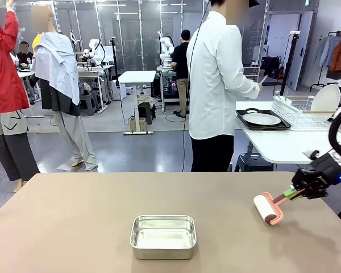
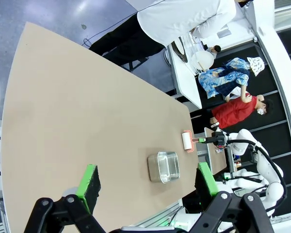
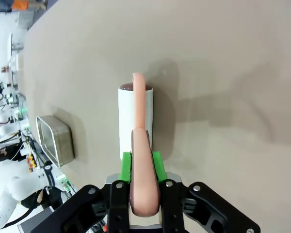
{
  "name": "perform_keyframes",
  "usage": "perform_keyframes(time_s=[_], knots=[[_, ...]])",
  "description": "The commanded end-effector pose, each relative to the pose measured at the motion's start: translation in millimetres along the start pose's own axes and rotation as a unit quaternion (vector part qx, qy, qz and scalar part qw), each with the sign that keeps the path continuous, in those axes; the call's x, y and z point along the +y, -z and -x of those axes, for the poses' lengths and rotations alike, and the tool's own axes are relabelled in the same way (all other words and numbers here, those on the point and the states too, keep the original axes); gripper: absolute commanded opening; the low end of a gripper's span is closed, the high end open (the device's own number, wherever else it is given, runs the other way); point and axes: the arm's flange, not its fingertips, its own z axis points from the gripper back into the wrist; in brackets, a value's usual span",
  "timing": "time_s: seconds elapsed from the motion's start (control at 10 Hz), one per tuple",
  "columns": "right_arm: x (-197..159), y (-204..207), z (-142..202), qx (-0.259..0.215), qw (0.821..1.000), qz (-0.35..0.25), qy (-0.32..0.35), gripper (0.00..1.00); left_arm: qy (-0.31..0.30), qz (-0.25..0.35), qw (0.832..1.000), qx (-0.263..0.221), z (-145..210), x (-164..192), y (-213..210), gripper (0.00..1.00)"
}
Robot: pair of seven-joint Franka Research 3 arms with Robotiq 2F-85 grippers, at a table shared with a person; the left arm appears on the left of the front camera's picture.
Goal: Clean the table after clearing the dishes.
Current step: When the right (or left) Handle tray is removed, use the right hand (or left hand) to clean the right (or left) side of the table with the Lint Roller.
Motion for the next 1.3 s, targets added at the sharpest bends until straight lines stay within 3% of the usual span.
perform_keyframes(time_s=[0.0,0.4,0.6,1.0,1.2], knots=[[-31,-14,8,-0.024,0.998,0.065,0.005,0.21,0.001,0.002,1.0,-0.005,0,0,-2,1.0],[-55,-71,-3,-0.035,0.989,0.142,0.032,0.21,0.001,0.002,1.0,-0.005,0,0,-2,1.0],[-51,-90,-4,-0.046,0.985,0.163,0.042,0.21,0.001,0.002,1.0,-0.005,0,0,-2,1.0],[16,-141,21,-0.091,0.984,0.153,-0.031,0.21,0.001,0.002,1.0,-0.005,0,0,-2,1.0],[45,-152,40,-0.084,0.98,0.17,-0.056,0.21,0.001,0.002,1.0,-0.005,0,0,-2,1.0]])
